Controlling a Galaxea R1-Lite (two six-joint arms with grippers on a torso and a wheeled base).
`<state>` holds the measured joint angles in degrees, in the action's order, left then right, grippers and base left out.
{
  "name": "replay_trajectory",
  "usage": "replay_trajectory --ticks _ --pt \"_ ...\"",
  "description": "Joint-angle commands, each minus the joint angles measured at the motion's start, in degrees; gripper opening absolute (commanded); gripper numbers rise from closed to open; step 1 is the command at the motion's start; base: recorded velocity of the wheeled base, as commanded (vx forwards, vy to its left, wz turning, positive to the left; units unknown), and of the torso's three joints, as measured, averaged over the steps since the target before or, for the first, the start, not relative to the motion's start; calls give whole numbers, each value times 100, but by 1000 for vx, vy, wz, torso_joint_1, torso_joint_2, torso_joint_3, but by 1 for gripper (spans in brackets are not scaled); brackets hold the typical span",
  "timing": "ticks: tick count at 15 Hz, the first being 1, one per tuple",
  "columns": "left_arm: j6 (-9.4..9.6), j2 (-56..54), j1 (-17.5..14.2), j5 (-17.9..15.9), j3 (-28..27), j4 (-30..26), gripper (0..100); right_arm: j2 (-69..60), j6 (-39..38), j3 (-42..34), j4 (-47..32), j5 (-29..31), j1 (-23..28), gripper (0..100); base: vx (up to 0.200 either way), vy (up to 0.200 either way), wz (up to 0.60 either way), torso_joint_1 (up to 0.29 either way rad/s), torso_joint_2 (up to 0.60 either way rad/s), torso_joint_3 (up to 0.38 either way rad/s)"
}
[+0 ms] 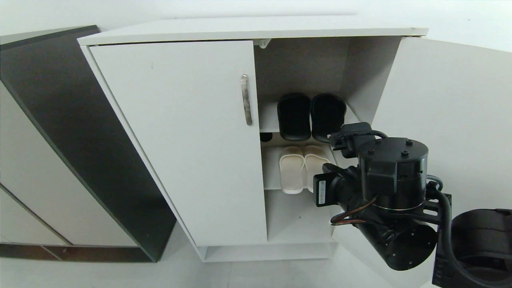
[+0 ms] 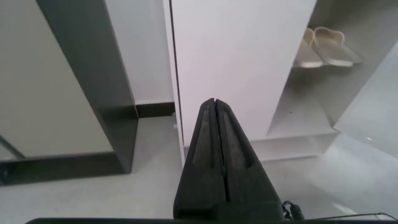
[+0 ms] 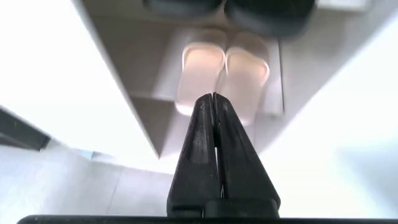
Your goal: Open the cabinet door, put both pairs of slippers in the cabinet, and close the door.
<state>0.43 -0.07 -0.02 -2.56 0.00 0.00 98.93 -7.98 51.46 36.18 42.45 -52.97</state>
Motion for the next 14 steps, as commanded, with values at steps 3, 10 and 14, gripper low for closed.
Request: replay_trajectory --ticks 3,10,14 --pt "-8 7 2 1 0 0 0 30 -1 -13 3 0 6 0 -200 0 0 4 4 7" --pt "-8 7 2 1 0 0 0 30 -1 -30 3 -8 23 0 -143 0 0 1 1 1" --pt "-8 7 -6 1 0 0 0 39 -1 -66 3 -8 23 0 0 0 0 0 0 0"
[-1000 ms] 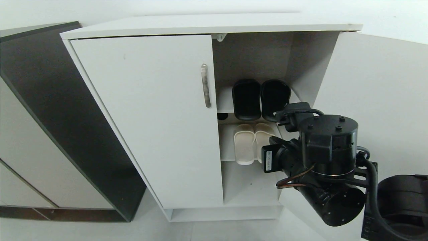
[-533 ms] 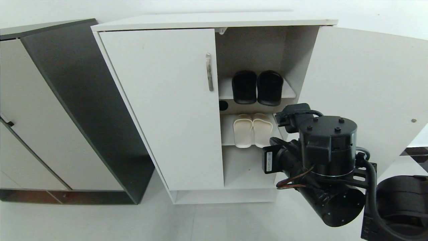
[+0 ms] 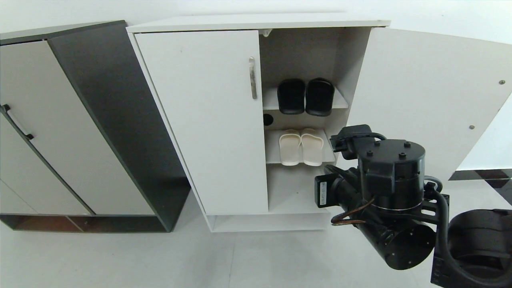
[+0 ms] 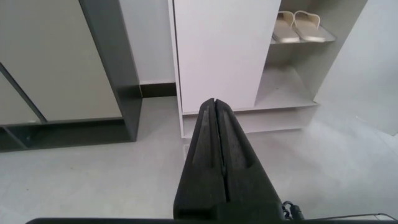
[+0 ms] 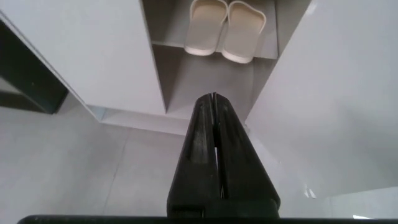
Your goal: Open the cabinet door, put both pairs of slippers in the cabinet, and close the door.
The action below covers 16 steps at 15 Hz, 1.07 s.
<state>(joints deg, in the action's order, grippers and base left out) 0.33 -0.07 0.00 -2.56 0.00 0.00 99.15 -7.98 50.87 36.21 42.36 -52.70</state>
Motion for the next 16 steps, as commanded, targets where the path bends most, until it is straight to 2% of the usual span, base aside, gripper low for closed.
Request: replay_trajectory --ticks 1,9,12,16 --pt "2 7 -9 1 0 0 0 26 -1 -16 0 0 -3 0 0 0 0 0 0 0" --pt "2 7 0 1 0 0 0 26 7 -33 -8 0 5 0 0 0 0 0 -15 -14" --pt "2 7 0 1 0 0 0 26 34 -33 0 0 5 0 0 0 0 18 -194 -303" --pt "2 7 0 1 0 0 0 26 43 -33 0 0 5 0 0 0 0 55 -513 -363"
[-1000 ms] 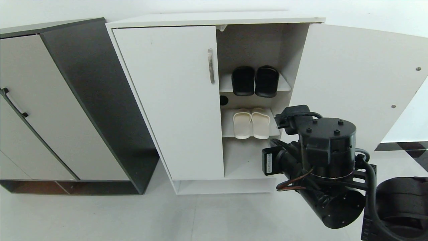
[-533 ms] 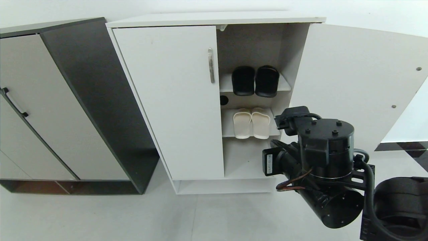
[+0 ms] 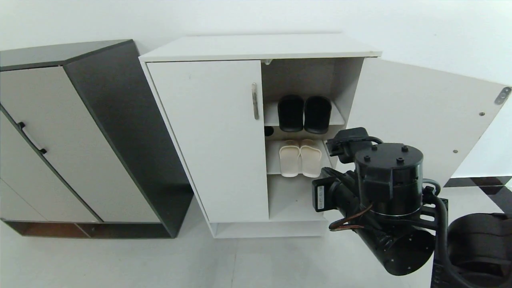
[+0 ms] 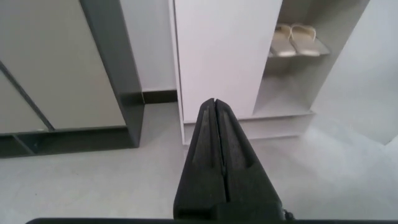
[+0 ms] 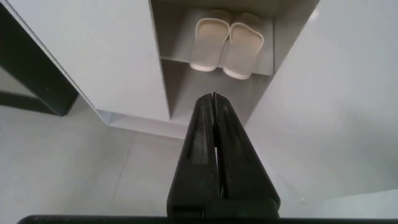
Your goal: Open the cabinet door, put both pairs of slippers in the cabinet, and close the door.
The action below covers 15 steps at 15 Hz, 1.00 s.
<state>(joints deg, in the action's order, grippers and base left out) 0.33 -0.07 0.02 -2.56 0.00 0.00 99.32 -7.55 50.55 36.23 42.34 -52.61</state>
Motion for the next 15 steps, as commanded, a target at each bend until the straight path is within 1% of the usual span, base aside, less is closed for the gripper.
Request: replay_trajectory --ticks 1,8,15 --pt "2 7 -2 1 0 0 0 9 -1 -2 -2 3 -3 0 0 0 0 115 -466 -364" --pt "2 7 -2 1 0 0 0 9 -1 -19 -11 3 -3 0 0 0 0 138 -473 -329" --pt "2 7 -2 1 0 0 0 9 8 -54 -11 3 -3 0 0 0 0 182 -496 -311"
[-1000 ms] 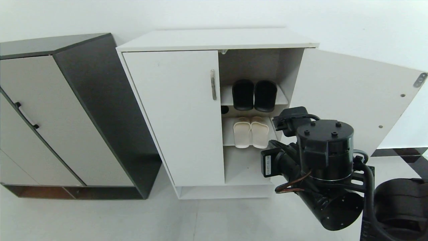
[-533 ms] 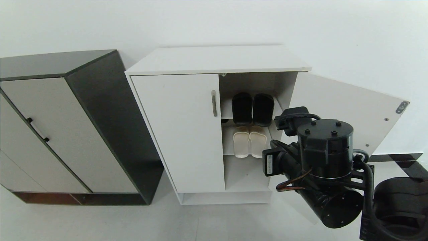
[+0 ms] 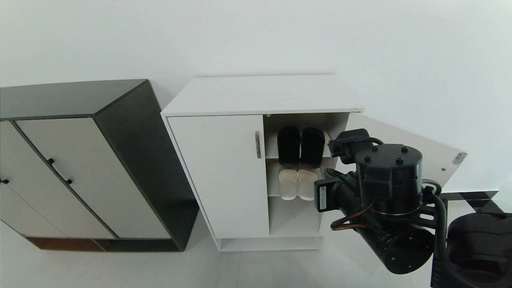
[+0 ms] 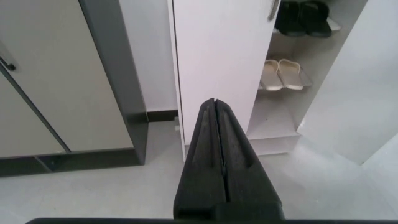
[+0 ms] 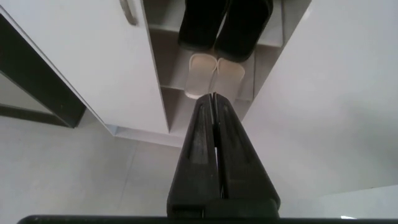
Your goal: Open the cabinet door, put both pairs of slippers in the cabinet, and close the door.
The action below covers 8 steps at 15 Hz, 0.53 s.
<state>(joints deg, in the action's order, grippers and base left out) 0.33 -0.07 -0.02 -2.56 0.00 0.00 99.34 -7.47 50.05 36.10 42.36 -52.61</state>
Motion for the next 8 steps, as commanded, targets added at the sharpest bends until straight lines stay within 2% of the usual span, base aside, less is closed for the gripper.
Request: replay_trajectory --ticks 1,8 --pt "2 7 2 1 0 0 0 6 0 -4 3 0 -3 0 0 0 0 207 -515 -310" --pt "2 7 2 1 0 0 0 -2 35 -40 29 0 32 0 0 0 0 233 -551 -318"
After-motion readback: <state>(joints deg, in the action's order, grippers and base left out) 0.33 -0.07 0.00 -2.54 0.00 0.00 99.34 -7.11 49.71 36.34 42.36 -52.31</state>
